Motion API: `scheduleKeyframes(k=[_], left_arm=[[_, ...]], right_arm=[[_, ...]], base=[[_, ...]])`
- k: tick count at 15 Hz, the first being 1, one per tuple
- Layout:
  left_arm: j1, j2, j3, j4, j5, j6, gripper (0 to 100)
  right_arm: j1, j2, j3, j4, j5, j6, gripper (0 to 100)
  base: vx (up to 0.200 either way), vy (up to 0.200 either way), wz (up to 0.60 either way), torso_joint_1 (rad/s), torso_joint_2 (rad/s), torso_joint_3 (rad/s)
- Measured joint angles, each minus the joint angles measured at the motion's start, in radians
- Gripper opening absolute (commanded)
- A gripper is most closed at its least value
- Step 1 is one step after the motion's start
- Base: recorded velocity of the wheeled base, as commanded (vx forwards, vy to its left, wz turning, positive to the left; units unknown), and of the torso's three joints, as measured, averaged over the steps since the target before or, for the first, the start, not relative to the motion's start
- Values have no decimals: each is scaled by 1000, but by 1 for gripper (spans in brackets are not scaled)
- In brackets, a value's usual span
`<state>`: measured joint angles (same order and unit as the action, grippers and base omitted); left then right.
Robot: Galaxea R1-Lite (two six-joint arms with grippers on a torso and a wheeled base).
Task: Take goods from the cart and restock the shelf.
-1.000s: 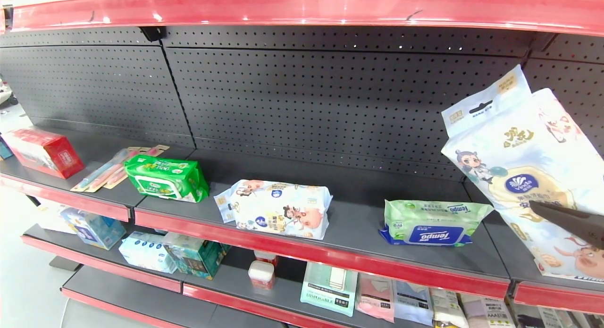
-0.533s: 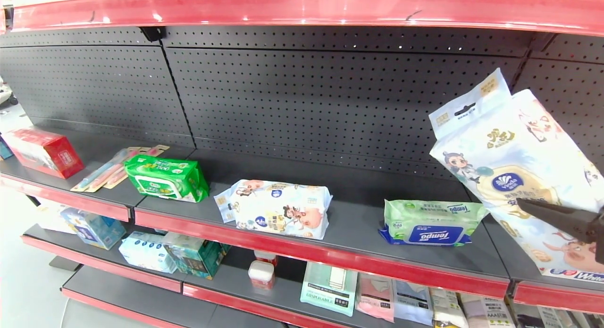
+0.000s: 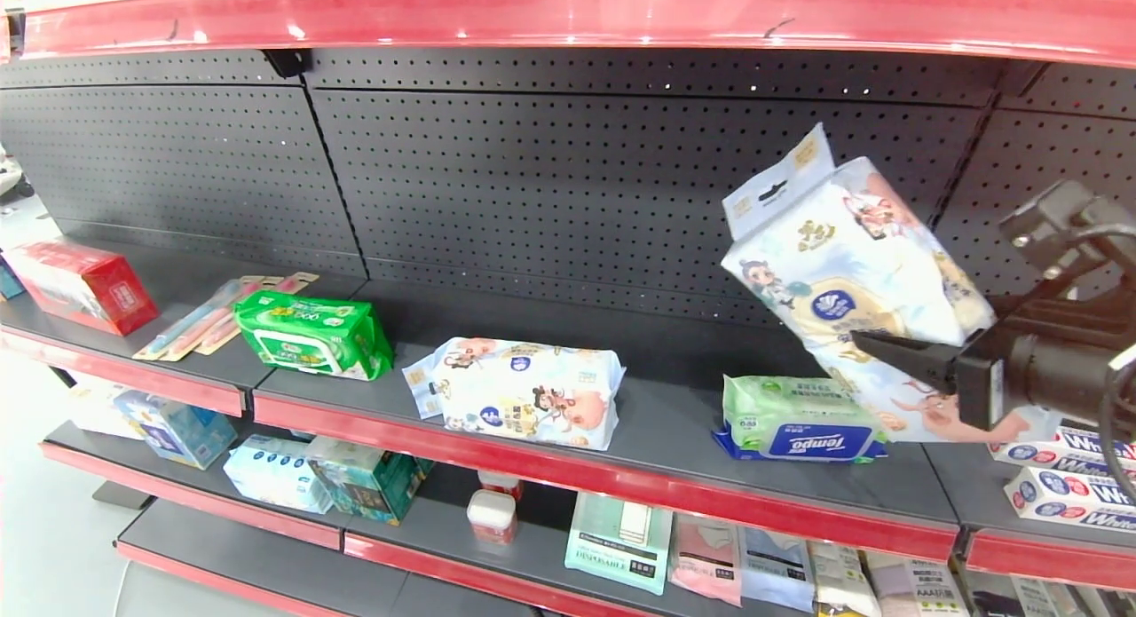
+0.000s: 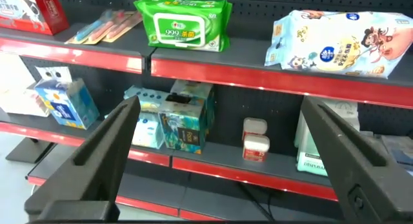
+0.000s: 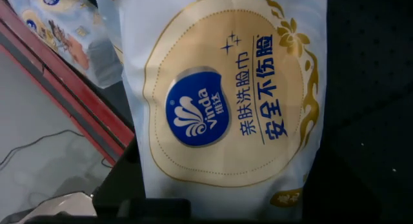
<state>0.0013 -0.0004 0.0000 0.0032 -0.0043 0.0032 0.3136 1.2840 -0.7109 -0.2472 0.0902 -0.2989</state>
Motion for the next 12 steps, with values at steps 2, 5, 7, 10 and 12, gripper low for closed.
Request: scheduleKeyframes(k=[2,5,7,10,12], left_arm=[[0,0,0,0,0,0,100],[0,0,0,0,0,0,100],[0,0,0,0,0,0,100],[0,0,0,0,0,0,100],[0,0,0,0,0,0,100]], right_arm=[[31,54,1,-16,0,3,0],[56,142,-8,-103,0,9,0],[66,190,-33,-121,-1,10,0],[72,239,-79,-125,-3,11,0],[77,266,-122,-124,-5,11,0]], base=[[0,0,0,0,0,0],[0,0,0,0,0,0],[0,0,0,0,0,0],[0,0,0,0,0,0],[0,0,0,0,0,0]])
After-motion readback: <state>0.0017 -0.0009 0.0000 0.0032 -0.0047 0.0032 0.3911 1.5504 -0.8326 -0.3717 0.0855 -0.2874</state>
